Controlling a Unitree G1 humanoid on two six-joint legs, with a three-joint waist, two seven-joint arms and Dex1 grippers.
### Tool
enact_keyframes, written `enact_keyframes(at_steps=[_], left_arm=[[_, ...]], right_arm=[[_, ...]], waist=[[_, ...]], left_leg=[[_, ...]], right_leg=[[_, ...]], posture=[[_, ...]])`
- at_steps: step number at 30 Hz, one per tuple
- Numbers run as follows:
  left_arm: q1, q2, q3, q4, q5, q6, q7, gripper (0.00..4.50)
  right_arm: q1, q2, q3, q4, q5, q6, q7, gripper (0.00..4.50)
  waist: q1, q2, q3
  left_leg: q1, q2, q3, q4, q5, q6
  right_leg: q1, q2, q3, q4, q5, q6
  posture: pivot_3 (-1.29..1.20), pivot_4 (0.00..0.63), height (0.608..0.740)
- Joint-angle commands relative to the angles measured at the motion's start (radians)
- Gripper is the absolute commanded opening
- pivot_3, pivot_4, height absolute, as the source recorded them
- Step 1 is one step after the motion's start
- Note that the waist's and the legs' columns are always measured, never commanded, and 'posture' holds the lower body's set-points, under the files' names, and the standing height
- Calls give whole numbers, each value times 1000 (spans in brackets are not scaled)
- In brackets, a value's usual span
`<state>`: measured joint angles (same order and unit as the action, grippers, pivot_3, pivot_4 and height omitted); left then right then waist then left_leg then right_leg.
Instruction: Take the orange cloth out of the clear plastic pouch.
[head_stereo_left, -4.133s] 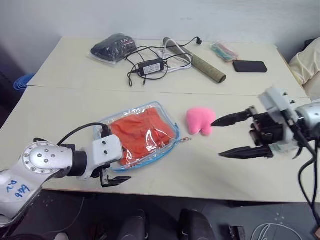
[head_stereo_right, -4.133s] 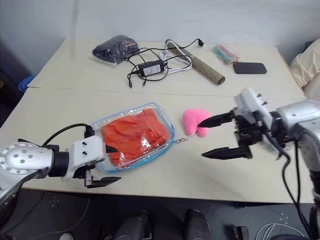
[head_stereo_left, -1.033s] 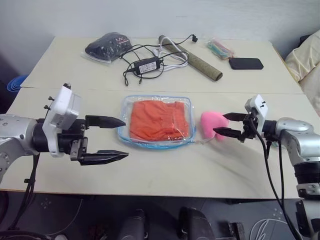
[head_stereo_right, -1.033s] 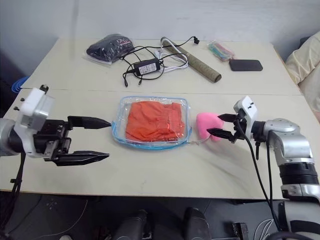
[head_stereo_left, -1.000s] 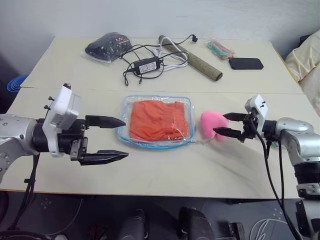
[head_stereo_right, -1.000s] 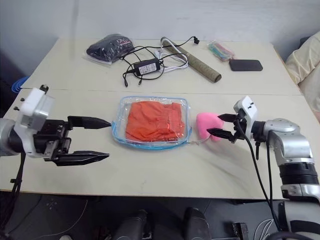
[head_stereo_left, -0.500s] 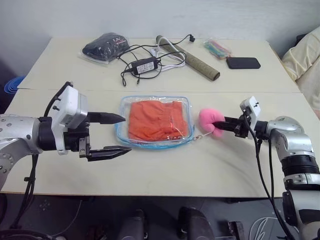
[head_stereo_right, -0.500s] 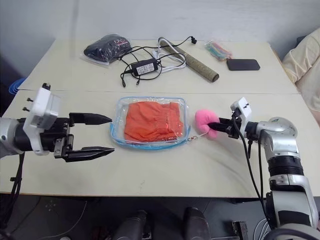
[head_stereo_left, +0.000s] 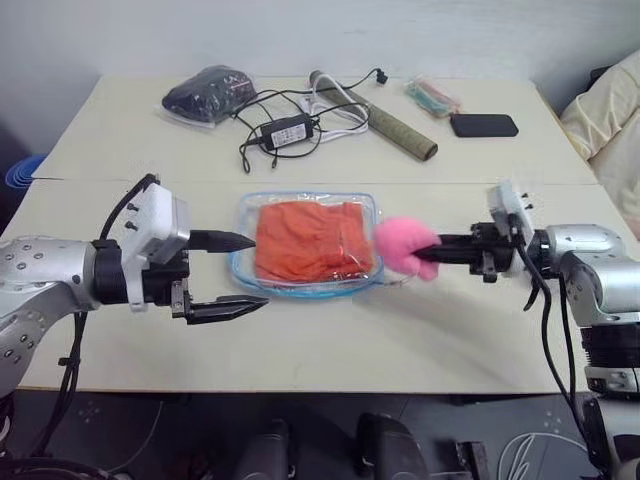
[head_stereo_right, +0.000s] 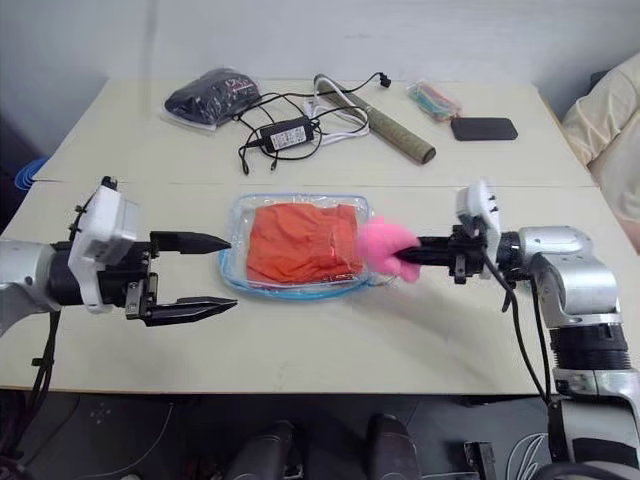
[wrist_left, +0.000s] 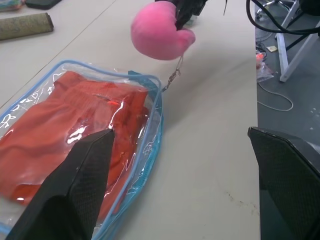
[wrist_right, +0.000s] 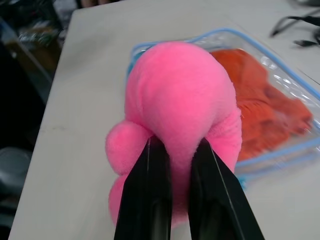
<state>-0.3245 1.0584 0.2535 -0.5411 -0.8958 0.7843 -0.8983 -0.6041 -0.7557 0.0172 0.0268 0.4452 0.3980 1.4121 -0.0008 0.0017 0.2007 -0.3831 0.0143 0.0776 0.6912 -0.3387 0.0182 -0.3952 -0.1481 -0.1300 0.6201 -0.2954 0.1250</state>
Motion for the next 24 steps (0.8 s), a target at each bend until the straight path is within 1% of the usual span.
enact_keyframes(at_steps=[1,5,9,10,11,16,21,24], left_arm=[[-37,-10,-10,-9,20,-23,0,4500],[-57,-18,-45,-1,61,-39,-5,4500],[-77,-33,-76,1,80,-41,-1,4500],[-79,-37,-85,-1,87,-42,-1,4500],[-79,-40,-92,-4,94,-45,-4,4500],[-82,-57,-125,5,133,-64,-12,4500],[-104,-94,-177,25,163,-82,-32,4500],[-131,-121,-230,44,197,-104,-56,4500]], right_arm=[[-11,58,128,-118,-115,-161,-25,195],[-32,154,256,-119,-258,-314,-91,195],[-28,186,316,-70,-330,-364,-124,195],[-22,185,323,-69,-333,-359,-122,770],[-16,180,327,-73,-331,-352,-116,988],[12,157,314,-127,-290,-281,-92,2763],[1,139,220,-227,-162,-167,-97,4486],[-7,80,156,-297,-71,-87,-62,4486]], waist=[[0,0,0],[-2,0,0],[4,-1,0],[5,-1,0],[4,-1,0],[0,-1,0],[0,-1,0],[5,-1,0]], left_leg=[[0,0,0,0,0,0],[0,-2,1,0,0,0],[-3,-1,0,2,0,0],[-3,-1,-1,3,0,0],[-3,-1,-1,3,0,0],[-3,-1,-1,3,0,0],[-3,-1,-1,3,0,0],[-3,-1,-1,3,0,0]], right_leg=[[0,0,0,0,0,0],[-2,0,1,1,0,0],[-3,0,1,1,0,0],[-2,0,1,1,0,0],[-2,0,1,1,0,0],[-2,1,0,1,0,0],[-2,1,0,1,0,0],[-2,1,0,1,0,0]], posture=[[0,150,740],[0,150,740],[0,150,740],[0,150,740],[0,150,740],[0,150,740],[0,150,740],[0,150,740]])
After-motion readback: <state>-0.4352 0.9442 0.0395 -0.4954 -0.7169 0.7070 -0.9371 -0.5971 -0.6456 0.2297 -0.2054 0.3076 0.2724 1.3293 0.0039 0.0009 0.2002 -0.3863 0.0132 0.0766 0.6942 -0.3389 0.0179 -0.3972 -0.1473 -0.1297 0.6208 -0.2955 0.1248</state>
